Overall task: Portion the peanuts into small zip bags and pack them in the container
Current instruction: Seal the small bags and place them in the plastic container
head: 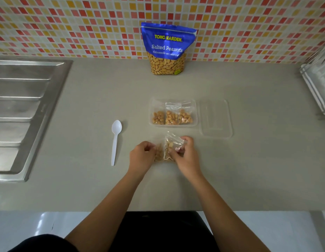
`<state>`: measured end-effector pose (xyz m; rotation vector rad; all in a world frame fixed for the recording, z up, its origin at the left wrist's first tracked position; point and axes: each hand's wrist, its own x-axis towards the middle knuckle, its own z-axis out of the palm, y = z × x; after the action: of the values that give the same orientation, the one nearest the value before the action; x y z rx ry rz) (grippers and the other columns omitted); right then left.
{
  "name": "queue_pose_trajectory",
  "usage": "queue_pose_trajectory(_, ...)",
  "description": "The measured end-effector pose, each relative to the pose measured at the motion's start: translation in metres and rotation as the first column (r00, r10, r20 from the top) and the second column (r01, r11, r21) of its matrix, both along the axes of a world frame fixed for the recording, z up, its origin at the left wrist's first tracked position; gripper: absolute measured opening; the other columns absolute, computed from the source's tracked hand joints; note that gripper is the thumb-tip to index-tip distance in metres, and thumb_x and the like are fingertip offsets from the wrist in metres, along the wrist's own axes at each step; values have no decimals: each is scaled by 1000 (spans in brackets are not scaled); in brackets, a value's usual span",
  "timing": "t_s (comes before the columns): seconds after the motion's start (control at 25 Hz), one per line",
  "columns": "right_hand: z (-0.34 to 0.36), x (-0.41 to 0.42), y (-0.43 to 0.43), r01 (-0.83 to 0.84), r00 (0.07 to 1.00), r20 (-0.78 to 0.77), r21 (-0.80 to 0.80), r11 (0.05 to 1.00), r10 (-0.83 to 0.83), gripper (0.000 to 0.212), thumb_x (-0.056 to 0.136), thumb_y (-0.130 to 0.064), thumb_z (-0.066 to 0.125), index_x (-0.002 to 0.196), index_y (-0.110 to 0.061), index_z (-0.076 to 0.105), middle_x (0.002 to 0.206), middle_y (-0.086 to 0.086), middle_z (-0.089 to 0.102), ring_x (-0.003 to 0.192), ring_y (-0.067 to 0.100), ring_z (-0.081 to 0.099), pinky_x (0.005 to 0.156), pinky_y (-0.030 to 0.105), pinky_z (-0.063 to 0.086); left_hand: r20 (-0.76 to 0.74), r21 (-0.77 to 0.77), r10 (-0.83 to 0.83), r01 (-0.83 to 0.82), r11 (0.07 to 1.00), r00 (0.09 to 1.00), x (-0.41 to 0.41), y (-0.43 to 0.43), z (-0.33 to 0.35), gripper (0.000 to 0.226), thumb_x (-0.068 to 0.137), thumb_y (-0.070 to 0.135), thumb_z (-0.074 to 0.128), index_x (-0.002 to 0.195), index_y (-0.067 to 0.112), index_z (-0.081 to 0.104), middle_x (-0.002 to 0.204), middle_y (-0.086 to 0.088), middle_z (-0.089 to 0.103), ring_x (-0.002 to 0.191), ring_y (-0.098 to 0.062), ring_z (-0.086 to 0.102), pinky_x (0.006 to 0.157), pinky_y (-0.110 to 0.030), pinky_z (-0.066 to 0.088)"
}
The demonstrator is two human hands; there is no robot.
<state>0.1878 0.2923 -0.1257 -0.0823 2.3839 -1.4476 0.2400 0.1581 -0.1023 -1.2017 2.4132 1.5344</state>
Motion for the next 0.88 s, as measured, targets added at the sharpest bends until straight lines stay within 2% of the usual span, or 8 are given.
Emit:
queue_pose_trajectory(0.12, 16, -16, 10, 96, 991, -75, -204, 974, -113, 50, 78, -8, 72, 106, -24, 33, 79, -5, 56, 65, 5, 60, 62, 15, 46, -137, 14, -20, 22, 1000, 990, -8, -4, 24, 14, 89, 13, 56, 95, 15, 68, 83, 7, 66, 83, -13, 63, 79, -26, 51)
queue_pose_trajectory(0.2, 32, -46, 10, 95, 980, -148, -248, 964, -134, 50, 79, -8, 71, 104, -21, 30, 91, -2, 60, 72, 7, 63, 62, 13, 48, -247, 48, 13, -1, 999, 969, -32, -11, 40, 15, 90, 12, 54, 99, 14, 66, 88, 1, 68, 82, -15, 65, 78, -28, 53)
queue_pose_trajectory(0.28, 46, -83, 2, 44, 962, -262, -129, 991, -76, 37, 80, -9, 70, 104, -17, 42, 98, 0, 60, 78, 9, 61, 65, 11, 48, -296, 52, 48, -34, 998, 954, -69, -21, 46, 17, 90, 12, 53, 103, 14, 64, 92, -5, 68, 81, -19, 64, 75, -28, 52)
queue_pose_trajectory(0.4, 46, -125, -14, -99, 953, -267, 169, 981, 143, 21, 84, -9, 65, 105, -7, 63, 110, 9, 65, 90, 18, 62, 83, 22, 47, -172, -35, -10, 4, 999, 985, -115, -25, 37, 23, 88, 10, 53, 110, 9, 62, 100, -10, 67, 77, -18, 58, 66, -23, 48)
queue_pose_trajectory(0.48, 38, -137, -20, -227, 945, -141, 367, 902, 295, 32, 85, -5, 60, 117, -7, 60, 121, 12, 62, 108, 26, 60, 93, 25, 42, -49, -36, -85, 83, 996, 995, -127, -22, 22, 27, 87, 7, 51, 114, 7, 58, 99, -13, 65, 78, -24, 61, 60, -22, 51)
queue_pose_trajectory(0.6, 30, -143, -23, -350, 893, -49, 551, 758, 448, 39, 83, 0, 56, 122, -6, 56, 124, 15, 60, 116, 31, 55, 97, 31, 42, 42, -137, -178, 183, 974, 983, -130, -21, 6, 34, 86, 5, 47, 120, 7, 51, 103, -19, 66, 90, -34, 64, 75, -36, 55)
queue_pose_trajectory(0.8, 26, -141, -23, -176, 835, -229, 750, 637, 500, 31, 83, -11, 65, 114, -11, 62, 132, 13, 37, 118, 33, 39, 96, 38, 39, 4, -489, -375, 329, 808, 927, -125, -17, -1, 53, 86, 3, 50, 136, 12, 34, 109, -20, 59, 100, -37, 54, 80, -44, 46)
queue_pose_trajectory(0.88, 25, -139, -20, -119, 822, -270, 779, 615, 501, 26, 85, -16, 62, 111, -16, 64, 130, 11, 34, 118, 32, 35, 94, 39, 35, 65, -613, -403, 355, 706, 913, -122, -19, -5, 47, 86, 5, 52, 132, 12, 44, 122, -19, 51, 109, -37, 48, 83, -44, 44)
